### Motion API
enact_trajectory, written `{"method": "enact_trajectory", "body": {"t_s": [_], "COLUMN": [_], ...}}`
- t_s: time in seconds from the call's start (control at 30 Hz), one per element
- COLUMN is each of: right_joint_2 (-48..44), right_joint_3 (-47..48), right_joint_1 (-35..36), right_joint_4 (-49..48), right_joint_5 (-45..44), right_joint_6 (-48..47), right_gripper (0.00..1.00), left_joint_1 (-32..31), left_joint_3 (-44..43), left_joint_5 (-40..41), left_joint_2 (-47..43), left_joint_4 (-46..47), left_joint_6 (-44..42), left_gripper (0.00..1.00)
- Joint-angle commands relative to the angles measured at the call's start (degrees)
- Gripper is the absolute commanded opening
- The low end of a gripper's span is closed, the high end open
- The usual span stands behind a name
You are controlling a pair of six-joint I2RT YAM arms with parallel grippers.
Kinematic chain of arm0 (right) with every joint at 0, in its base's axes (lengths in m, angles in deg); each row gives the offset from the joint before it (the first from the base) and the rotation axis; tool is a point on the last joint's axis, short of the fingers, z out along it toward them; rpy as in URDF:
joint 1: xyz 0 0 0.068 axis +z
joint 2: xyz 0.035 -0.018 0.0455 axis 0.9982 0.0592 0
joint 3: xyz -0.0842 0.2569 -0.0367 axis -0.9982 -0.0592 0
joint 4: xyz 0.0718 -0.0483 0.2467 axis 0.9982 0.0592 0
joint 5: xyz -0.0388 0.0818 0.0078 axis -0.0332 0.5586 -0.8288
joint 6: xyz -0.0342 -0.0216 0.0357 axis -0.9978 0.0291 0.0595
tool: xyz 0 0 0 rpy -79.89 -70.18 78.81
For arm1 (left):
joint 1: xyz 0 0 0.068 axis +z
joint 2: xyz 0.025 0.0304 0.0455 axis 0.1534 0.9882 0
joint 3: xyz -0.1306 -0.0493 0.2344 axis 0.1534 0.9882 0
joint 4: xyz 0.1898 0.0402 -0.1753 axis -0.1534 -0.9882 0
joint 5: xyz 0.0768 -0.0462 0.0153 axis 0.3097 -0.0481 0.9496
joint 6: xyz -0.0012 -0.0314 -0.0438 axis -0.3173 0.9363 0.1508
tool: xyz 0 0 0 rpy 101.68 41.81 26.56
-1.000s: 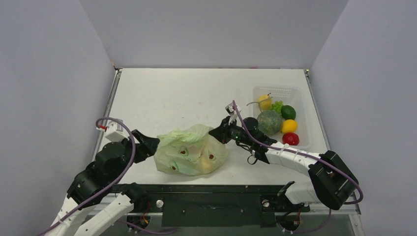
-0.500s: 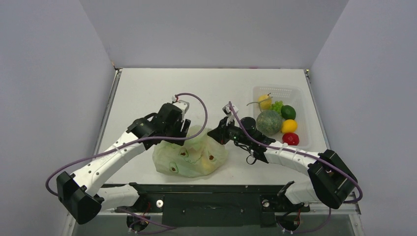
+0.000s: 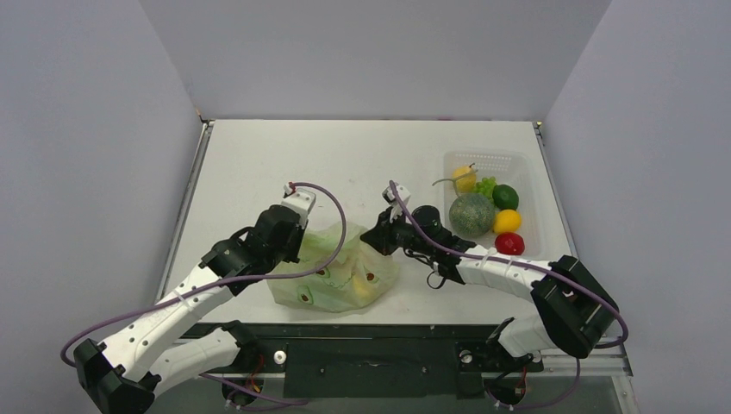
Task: Take the fake fruits out of the plastic bag
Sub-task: Untie the plastic bag at the center of the board.
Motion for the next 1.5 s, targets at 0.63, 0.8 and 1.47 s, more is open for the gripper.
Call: {"method": "enact_trajectory", "body": {"t_s": [0.63,0.8,1.47], "right_joint_2": [-11.26,-7.29,-3.04], "right_joint_3": [11.14,13.56,15.48], "right_joint_1": [13.75,16.97,21.42], "right_joint_4": [15.96,15.9,12.46], "right_joint_5": [-22.74,-19.22,-36.85], "right_joint_6": [-18.12,-18.83,-6.99], "right_gripper": [0.73,0.76,0.1], "left_joint_1": [-0.05,0.06,0.09], "left_joint_3": [3.18,3.24,3.5], "left_joint_5": [-7.67,-8.6,-1.41], "left_joint_2": [-6.68,-8.7,-15.58], "left_joint_4": [8.32,8.41,8.46], "left_joint_6": [-1.37,-1.47,-1.05], "left_gripper": [0.0,0.0,0.0]}}
